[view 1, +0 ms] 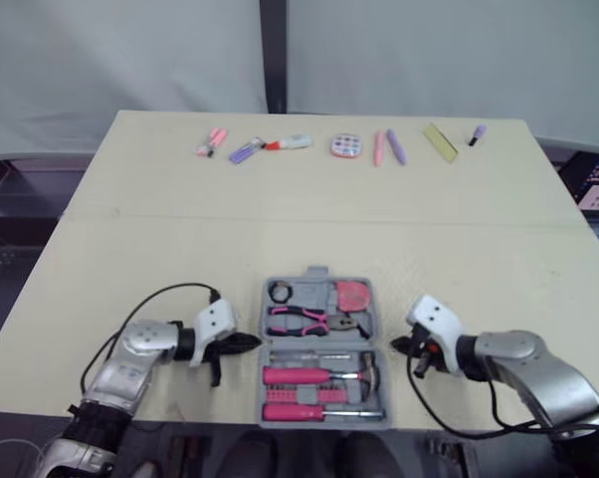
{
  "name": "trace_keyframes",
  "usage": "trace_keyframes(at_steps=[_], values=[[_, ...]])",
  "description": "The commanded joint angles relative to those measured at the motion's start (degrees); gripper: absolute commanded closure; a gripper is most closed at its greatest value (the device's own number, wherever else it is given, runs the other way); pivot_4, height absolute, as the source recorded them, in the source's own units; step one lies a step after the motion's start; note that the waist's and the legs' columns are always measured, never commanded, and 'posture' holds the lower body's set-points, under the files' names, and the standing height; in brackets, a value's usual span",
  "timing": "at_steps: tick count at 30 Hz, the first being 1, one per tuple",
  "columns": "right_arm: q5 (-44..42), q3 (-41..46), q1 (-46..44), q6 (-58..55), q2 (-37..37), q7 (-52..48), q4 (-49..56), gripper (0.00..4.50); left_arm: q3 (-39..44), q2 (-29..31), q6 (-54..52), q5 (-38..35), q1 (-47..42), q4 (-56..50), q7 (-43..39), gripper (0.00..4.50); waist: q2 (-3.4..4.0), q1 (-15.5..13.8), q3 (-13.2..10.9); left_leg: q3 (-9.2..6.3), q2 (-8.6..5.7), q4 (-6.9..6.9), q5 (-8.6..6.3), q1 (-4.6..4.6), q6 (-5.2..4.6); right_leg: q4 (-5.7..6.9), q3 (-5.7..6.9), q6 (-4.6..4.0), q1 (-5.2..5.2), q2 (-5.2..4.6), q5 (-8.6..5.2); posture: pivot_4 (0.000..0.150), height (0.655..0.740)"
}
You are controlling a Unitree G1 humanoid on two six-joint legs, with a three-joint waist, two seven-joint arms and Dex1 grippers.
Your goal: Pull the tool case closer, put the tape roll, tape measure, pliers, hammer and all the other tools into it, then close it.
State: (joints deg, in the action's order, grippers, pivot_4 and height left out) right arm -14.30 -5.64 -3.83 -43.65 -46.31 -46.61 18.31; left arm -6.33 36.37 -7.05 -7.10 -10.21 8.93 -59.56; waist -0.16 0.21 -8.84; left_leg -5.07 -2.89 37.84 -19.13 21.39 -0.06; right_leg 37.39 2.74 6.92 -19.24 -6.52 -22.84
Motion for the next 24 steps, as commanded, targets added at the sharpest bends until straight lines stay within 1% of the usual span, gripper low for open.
trace_keyframes(at_steps=[1, 2, 5, 9, 12, 14, 16, 18, 19, 21, 22, 24], values=[[-1.8, 3.0, 0.0, 1.5, -0.5, -1.3, 0.5, 4.46, 3.3, 1.7, -0.9, -2.9, 1.6, -2.5, -0.7, 4.43, 0.02, 0.0, 0.0, 0.01, 0.0, 0.0, 0.0, 0.0, 0.0, -0.02, 0.0, 0.0, 0.0, 0.0, 0.0, 0.15, 0.74], [-2.1, 3.8, 0.1, 1.8, -0.7, -1.6, 0.2, 4.46, 6.0, 2.3, -2.1, -6.3, 2.8, -5.0, -1.7, 4.43, 0.03, 0.0, 0.0, 0.02, 0.0, -0.01, 0.0, 0.0, 0.0, -0.03, -0.01, 0.0, 0.0, -0.01, 0.0, 0.15, 0.74], [-3.1, 5.5, 0.2, 2.4, -0.9, -2.0, -0.4, 4.46, 10.9, 3.5, -4.6, -12.8, 5.4, -10.3, -3.7, 4.43, 0.05, -0.1, 0.0, -0.04, 0.0, 0.01, 0.0, 0.11, 0.0, -0.05, -0.07, 0.0, -0.03, -0.05, 0.0, 0.15, 0.74], [-5.9, 8.2, -0.2, 2.1, -0.2, -2.9, -1.8, 4.46, 16.0, 7.0, -9.8, -21.9, 15.9, -24.3, -7.6, 4.43, 0.1, 0.1, -0.1, -0.06, 0.06, -0.07, 0.0, 0.15, 0.0, -0.5, -0.23, 0.0, 0.14, -0.11, 0.0, 0.15, 0.74], [-8.0, 8.7, -2.2, 1.3, 1.1, -3.0, -3.3, 4.46, 15.9, 7.6, -11.3, -23.8, 20.4, -30.3, -7.1, 4.43, 0.31, 0.0, -0.2, -0.06, 0.09, -0.06, 0.0, 0.13, 0.0, -0.77, -0.44, -0.01, 0.29, -0.13, 0.0, 0.15, 0.74], [-8.3, 8.2, -3.8, 1.0, 1.6, -3.0, -4.7, 4.46, 14.3, 6.6, -9.9, -22.4, 21.8, -32.3, -5.9, 4.43, 0.49, -0.1, -0.3, -0.06, 0.18, -0.04, 0.0, 0.08, 0.0, -1.39, -0.44, -0.01, 0.65, -0.07, 0.0, 0.15, 0.74], [-8.2, 7.4, -4.9, 0.8, 1.8, -2.9, -5.4, 4.46, 12.6, 5.0, -8.7, -21.2, 22.2, -33.4, -4.4, 4.43, 0.67, -0.2, -0.4, -0.05, 0.21, -0.03, 0.0, 0.08, 0.0, -1.49, -0.43, -0.01, 0.73, -0.02, 0.0, 0.15, 0.74], [-9.4, 7.4, -6.2, -0.2, 2.5, -3.2, -6.0, 4.5, 10.8, 3.1, -7.5, -19.5, 22.3, -33.7, -2.2, 3.93, 0.7, -0.3, -0.4, -0.05, 0.12, -0.04, -0.01, 0.08, -0.01, -1.47, -0.41, -0.01, 0.72, 0.05, 0.0, 0.15, 0.74], [-10.2, 7.5, -6.8, -0.9, 2.8, -3.4, -6.2, 4.5, 9.9, 2.4, -6.7, -18.5, 22.3, -33.6, -1.5, 3.53, 0.69, -0.2, -0.4, -0.05, 0.11, -0.05, -0.01, 0.08, -0.02, -1.46, -0.39, -0.01, 0.72, 0.07, 0.0, 0.15, 0.74], [-11.5, 7.7, -8.1, -2.3, 3.3, -3.7, -6.7, 3.97, 7.8, 1.7, -5.3, -16.8, 22.5, -32.7, -1.3, 2.69, 0.69, -0.2, -0.4, -0.03, 0.12, -0.04, -0.01, 0.08, -0.02, -1.44, -0.3, -0.01, 0.73, 0.09, 0.0, 0.15, 0.74], [-11.9, 7.7, -8.4, -2.8, 3.4, -3.8, -7.0, 3.63, 7.0, 1.5, -4.5, -16.1, 22.5, -32.2, -1.3, 2.13, 0.69, -0.2, -0.4, -0.01, 0.12, -0.04, -0.01, 0.08, -0.02, -1.44, -0.24, -0.01, 0.73, 0.1, 0.0, 0.15, 0.74], [-12.9, 7.5, -9.2, -3.9, 3.7, -4.3, -7.5, 2.69, 5.3, 0.8, -2.6, -14.5, 22.3, -30.5, -1.0, 1.14, 0.69, -0.2, -0.4, 0.03, 0.15, -0.04, -0.01, 0.08, -0.02, -1.44, -0.1, 0.0, 0.72, 0.13, 0.0, 0.15, 0.74]])
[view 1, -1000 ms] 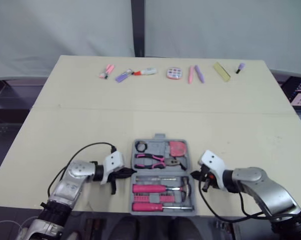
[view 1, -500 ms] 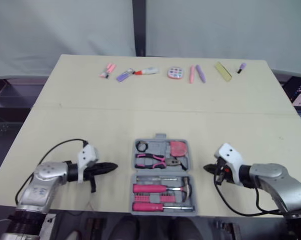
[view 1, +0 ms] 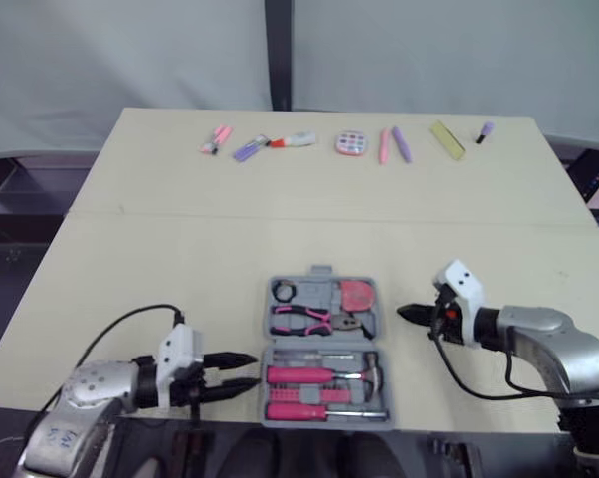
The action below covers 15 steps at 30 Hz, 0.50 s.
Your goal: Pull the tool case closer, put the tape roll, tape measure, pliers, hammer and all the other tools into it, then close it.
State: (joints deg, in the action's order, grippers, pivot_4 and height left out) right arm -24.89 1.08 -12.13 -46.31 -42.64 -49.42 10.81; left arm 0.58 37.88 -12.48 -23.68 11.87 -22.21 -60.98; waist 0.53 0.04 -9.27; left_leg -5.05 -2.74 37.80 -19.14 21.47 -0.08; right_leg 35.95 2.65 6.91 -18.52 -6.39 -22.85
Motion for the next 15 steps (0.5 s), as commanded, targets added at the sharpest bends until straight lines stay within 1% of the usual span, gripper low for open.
trace_keyframes(at_steps=[1, 2, 5, 6, 9, 13, 15], values=[[-2.7, 0.7, -1.5, -1.9, 0.4, -1.5, -0.5, 2.2, -2.3, -1.1, 3.6, 2.7, 0.0, 1.5, 0.7, 0.63, 0.0, 0.0, 0.0, 0.01, 0.0, 0.0, 0.0, 0.0, 0.0, 0.0, 0.03, 0.0, 0.0, 0.0, 0.0, 0.15, 0.74], [-3.2, 0.7, -2.1, -2.6, 0.8, -1.4, -1.1, 1.65, -3.0, -1.3, 4.4, 3.4, -0.3, 2.4, 0.7, 0.05, 0.0, 0.0, 0.0, 0.01, 0.0, 0.0, 0.0, 0.0, 0.0, 0.0, 0.06, 0.0, 0.0, 0.0, 0.0, 0.15, 0.74], [-5.2, 1.1, -4.1, -5.1, 2.5, -1.2, -3.0, 0.1, -4.6, -1.6, 6.2, 5.2, -1.2, 4.6, 0.5, 0.0, 0.01, 0.0, 0.0, 0.01, 0.02, 0.0, 0.0, 0.0, 0.0, 0.0, 0.12, 0.0, -0.01, 0.01, 0.0, 0.15, 0.74], [-5.7, 1.2, -4.7, -5.8, 3.0, -1.1, -3.6, 0.04, -5.1, -1.6, 6.8, 5.7, -1.5, 5.4, 0.4, 0.0, 0.01, 0.0, 0.0, 0.01, 0.02, -0.01, 0.0, -0.01, 0.0, 0.0, 0.12, 0.0, -0.01, 0.02, 0.0, 0.15, 0.74], [-6.4, 0.6, -6.1, -7.1, 3.9, -1.3, -5.5, 0.04, -6.4, -2.8, 8.7, 7.0, -2.7, 7.6, 1.2, 0.0, 0.02, 0.0, 0.0, 0.02, 0.02, -0.01, 0.0, -0.02, 0.0, 0.02, 0.14, 0.0, -0.01, 0.02, 0.0, 0.15, 0.74], [-7.0, 1.2, -8.9, -7.7, 6.4, -0.1, -9.7, 0.04, -8.2, -5.5, 14.0, 9.7, -4.2, 11.9, 2.5, 0.0, 0.02, 0.0, 0.0, 0.03, 0.01, 0.02, 0.0, -0.02, 0.0, 0.03, 0.17, 0.0, -0.02, 0.02, 0.0, 0.15, 0.74], [-6.5, 1.3, -9.3, -7.2, 6.7, 0.2, -10.6, 0.04, -8.4, -6.7, 14.2, 9.0, -4.5, 12.0, 3.2, 0.0, 0.02, 0.1, 0.0, 0.03, 0.01, 0.02, 0.0, -0.03, 0.0, 0.06, 0.18, 0.0, -0.03, 0.02, 0.0, 0.15, 0.74]])
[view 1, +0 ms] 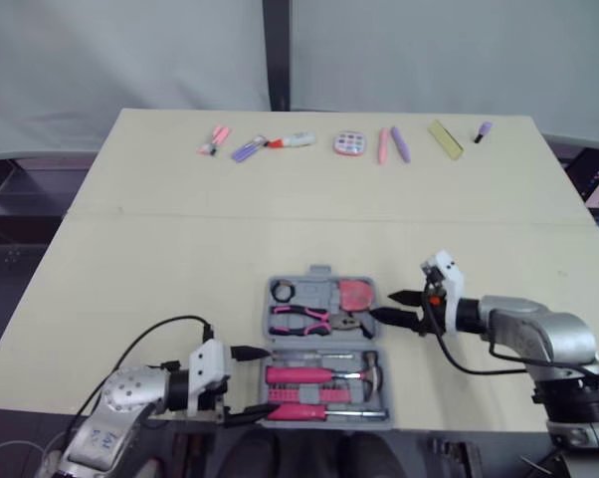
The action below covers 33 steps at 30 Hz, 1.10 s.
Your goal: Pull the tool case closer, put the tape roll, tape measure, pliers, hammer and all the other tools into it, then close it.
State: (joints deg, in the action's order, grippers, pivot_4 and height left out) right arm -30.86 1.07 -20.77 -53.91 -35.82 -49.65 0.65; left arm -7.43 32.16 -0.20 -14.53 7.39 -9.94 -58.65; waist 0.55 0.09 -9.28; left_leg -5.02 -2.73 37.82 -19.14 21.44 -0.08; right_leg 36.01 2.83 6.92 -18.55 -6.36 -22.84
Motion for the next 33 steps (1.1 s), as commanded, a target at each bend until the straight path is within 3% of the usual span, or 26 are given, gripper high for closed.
trace_keyframes(at_steps=[1, 5, 12, 33], values=[[-0.4, 1.4, -0.7, 0.4, 0.0, 0.5, -0.6, 0.04, -0.4, -1.2, 1.7, -0.5, 0.0, -0.5, 0.8, 0.0, 0.0, 0.0, 0.0, 0.0, -0.01, 0.0, 0.0, 0.0, 0.0, 0.0, -0.01, 0.0, 0.0, -0.01, 0.0, 0.15, 0.74], [-0.7, 1.6, -0.6, 0.3, 0.3, 0.7, -0.4, 0.0, -0.6, -0.1, 2.0, -0.2, 1.1, -0.9, 0.0, 1.08, 0.0, 0.0, 0.0, -0.01, -0.01, 0.0, 0.0, 0.0, 0.0, 0.01, -0.01, 0.0, 0.0, -0.02, 0.0, 0.15, 0.74], [-1.6, 2.9, -2.5, -0.7, 2.3, 1.3, -2.9, 0.0, -1.3, 0.8, 2.8, 0.4, 2.4, 0.0, -0.4, 4.47, 0.02, 0.1, 0.0, 0.01, 0.02, -0.01, 0.0, 0.0, 0.0, 0.01, -0.01, 0.0, -0.02, 0.0, 0.0, 0.15, 0.74], [0.5, 0.7, -11.1, 1.6, 7.4, -1.1, -20.0, 0.0, -4.6, 0.6, 3.2, 5.4, 1.0, 6.6, 2.3, 4.47, 0.08, 0.2, 0.0, 0.03, 0.0, -0.01, 0.0, -0.07, 0.0, 0.07, -0.02, 0.0, -0.01, -0.03, 0.0, 0.15, 0.74]])
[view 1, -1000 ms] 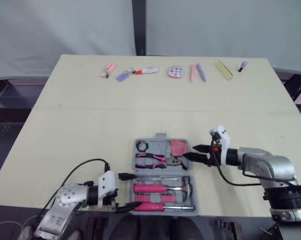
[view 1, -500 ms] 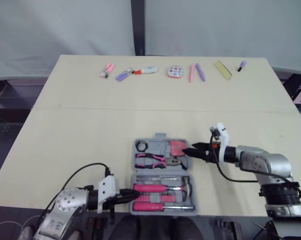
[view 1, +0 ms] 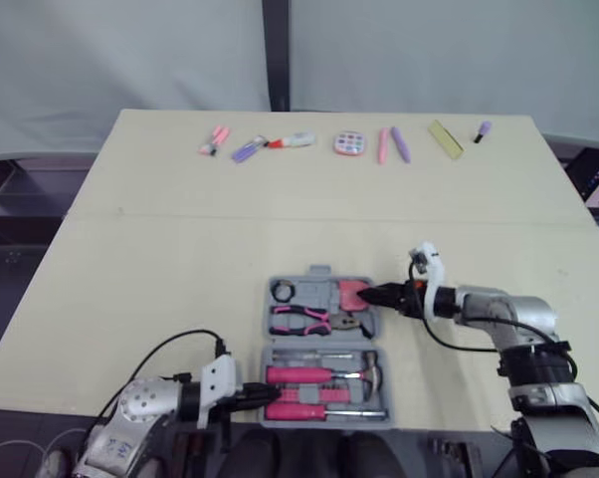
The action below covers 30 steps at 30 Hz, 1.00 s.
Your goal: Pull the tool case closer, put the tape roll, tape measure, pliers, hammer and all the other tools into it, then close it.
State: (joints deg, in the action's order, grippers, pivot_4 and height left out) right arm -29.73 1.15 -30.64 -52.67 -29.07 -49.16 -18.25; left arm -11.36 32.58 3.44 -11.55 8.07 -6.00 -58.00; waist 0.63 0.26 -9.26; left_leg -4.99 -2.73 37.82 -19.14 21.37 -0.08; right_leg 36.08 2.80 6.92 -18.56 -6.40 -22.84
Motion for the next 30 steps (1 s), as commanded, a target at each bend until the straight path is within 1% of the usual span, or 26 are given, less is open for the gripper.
trace_keyframes(at_steps=[1, 5, 8, 14, 21, 25, 27, 30], values=[[-0.9, 0.7, -1.6, 0.2, 1.2, -1.8, -1.9, 0.0, -0.7, 0.2, -0.5, 2.6, 0.2, 3.0, 1.8, 4.47, 0.0, 0.0, 0.0, 0.0, 0.0, 0.0, 0.0, 0.0, 0.0, 0.01, 0.0, 0.0, 0.0, 0.0, 0.0, 0.15, 0.74], [-1.3, 0.3, -2.5, -0.5, 2.3, -3.6, -3.5, 0.0, -1.2, 0.7, -0.4, 3.6, -0.1, 3.9, 2.6, 4.47, 0.02, 0.1, 0.0, 0.0, 0.0, 0.0, 0.0, -0.05, 0.0, 0.06, 0.0, 0.0, 0.01, 0.0, 0.0, 0.15, 0.74], [-2.7, 0.7, -2.6, -1.9, 2.8, -5.2, -2.5, 0.0, -1.5, 0.9, -0.1, 4.4, -0.2, 4.7, 3.5, 4.47, 0.03, 0.1, 0.0, 0.0, 0.02, -0.02, 0.0, -0.08, 0.0, 0.1, 0.0, 0.0, 0.0, 0.0, 0.0, 0.15, 0.74], [-6.2, 0.9, -1.3, -6.3, 0.7, -8.1, 5.6, 0.0, -1.6, 0.7, 0.4, 5.5, -0.5, 6.1, 5.3, 4.47, 0.19, 1.4, 0.1, 0.05, 0.11, -0.14, 0.01, -0.15, 0.01, 0.11, 0.01, 0.0, -0.01, 0.05, 0.0, 0.15, 0.74], [-10.1, -0.1, 3.8, -10.3, -5.0, -9.6, 21.4, 0.0, -1.7, 0.2, -0.1, 5.6, -1.1, 5.7, 7.2, 4.47, 0.2, 1.3, 0.1, 0.14, 0.19, -0.18, 0.01, -0.19, 0.02, 0.06, -0.04, 0.0, -0.01, 0.04, 0.0, 0.15, 0.74], [-13.3, -0.9, 7.7, -12.6, -10.2, -11.3, 33.5, 0.0, -0.8, -0.6, -1.5, 4.8, -0.9, 4.9, 9.2, 4.47, 0.23, 1.0, 0.1, 0.17, 0.19, -0.19, 0.01, -0.17, 0.02, -0.02, -0.06, 0.0, -0.01, 0.03, 0.0, 0.15, 0.74], [-15.4, -0.5, 10.0, -13.3, -13.5, -11.8, 40.5, 0.0, 0.3, -1.3, -3.0, 3.9, 0.1, 2.8, 10.8, 4.47, 0.23, 0.9, 0.1, 0.17, 0.19, -0.17, 0.01, -0.17, 0.02, -0.08, -0.05, 0.0, 0.04, 0.0, 0.0, 0.15, 0.74], [-17.4, 0.1, 12.9, -13.3, -17.3, -11.7, 48.1, 0.0, 2.2, -1.1, -5.0, 3.4, 2.6, -0.8, 12.8, 4.47, 0.2, 0.4, 0.1, 0.19, 0.21, -0.16, 0.01, -0.15, 0.01, -0.14, -0.06, 0.0, 0.06, -0.04, 0.0, 0.15, 0.74]])
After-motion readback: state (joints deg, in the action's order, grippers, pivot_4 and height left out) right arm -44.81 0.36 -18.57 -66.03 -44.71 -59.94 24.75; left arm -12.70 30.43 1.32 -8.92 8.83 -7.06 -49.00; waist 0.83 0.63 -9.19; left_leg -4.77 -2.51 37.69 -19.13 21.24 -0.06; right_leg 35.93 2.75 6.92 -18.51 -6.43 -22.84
